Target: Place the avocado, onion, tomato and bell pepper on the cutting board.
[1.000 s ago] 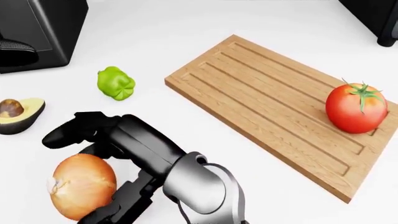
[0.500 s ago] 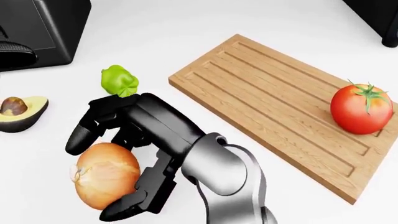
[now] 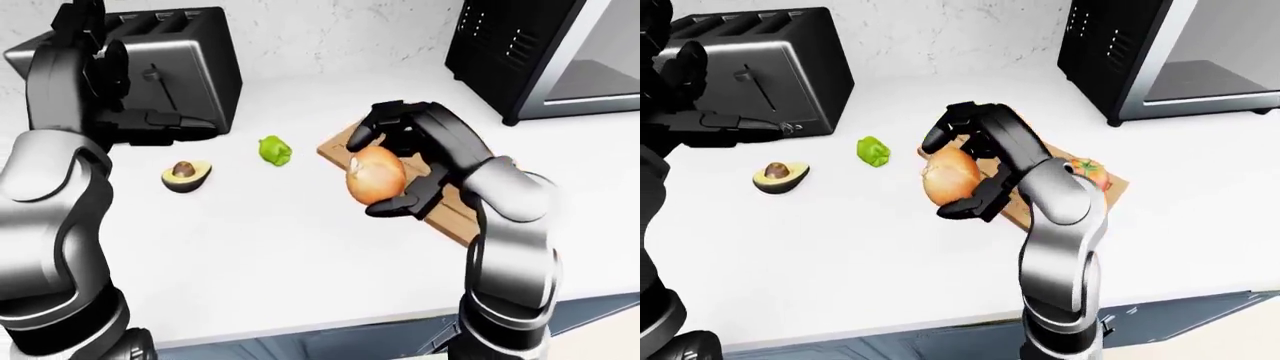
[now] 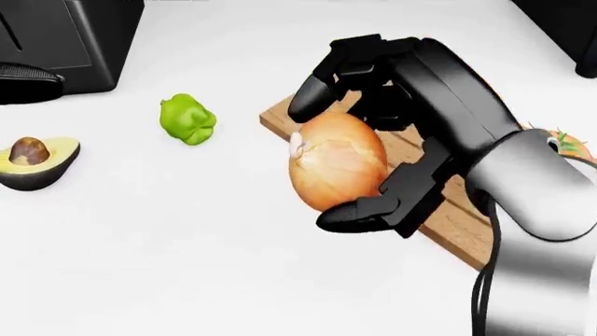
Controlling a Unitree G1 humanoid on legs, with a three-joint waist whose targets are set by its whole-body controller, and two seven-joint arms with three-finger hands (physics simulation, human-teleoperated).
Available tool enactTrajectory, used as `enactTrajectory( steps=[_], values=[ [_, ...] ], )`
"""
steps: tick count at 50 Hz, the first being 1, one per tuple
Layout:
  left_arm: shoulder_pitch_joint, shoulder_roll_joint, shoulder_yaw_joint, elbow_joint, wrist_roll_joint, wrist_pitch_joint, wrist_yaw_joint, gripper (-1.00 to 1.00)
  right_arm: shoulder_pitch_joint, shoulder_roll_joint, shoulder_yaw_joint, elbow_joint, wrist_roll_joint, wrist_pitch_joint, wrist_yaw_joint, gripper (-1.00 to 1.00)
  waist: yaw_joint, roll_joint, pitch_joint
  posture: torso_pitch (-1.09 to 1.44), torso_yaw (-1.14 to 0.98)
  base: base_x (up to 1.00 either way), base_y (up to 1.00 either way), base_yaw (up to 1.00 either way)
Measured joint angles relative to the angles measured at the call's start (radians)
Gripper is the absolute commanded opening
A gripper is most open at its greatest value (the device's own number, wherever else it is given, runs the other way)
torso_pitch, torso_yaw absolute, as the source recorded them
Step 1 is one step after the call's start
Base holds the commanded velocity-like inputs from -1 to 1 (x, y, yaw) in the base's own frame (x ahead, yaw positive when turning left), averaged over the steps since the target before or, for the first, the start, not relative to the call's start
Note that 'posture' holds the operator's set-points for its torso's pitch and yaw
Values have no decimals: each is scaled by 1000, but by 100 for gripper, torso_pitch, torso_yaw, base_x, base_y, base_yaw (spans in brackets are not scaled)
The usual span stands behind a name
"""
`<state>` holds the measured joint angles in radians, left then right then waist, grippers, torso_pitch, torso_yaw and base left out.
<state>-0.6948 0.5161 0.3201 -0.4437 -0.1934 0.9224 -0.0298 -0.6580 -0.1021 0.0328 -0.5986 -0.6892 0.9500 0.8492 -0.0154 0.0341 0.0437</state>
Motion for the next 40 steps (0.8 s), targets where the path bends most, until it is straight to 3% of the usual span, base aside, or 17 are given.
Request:
enactTrajectory(
  steps=[10,19,27,40],
  values=[
    [-11,1,-3,3,5,1,-8,100,0,-123,-48,-82,-24,88,76,-60,6,-8,4,0,0,0,0,0],
    [-23,5,-1,14,9,3,-11,100,8,-162,-116,-30,-2,67,59,-63,2,-14,1,0,0,0,0,0],
    [-23,4,-5,11,9,0,-13,100,-23,-177,-94,140,60,-32,-26,-65,4,-10,2,0,0,0,0,0],
    [-4,0,1,6,14,-4,-15,100,-53,-221,-84,171,-48,-104,61,-67,6,-17,2,0,0,0,0,0]
  ],
)
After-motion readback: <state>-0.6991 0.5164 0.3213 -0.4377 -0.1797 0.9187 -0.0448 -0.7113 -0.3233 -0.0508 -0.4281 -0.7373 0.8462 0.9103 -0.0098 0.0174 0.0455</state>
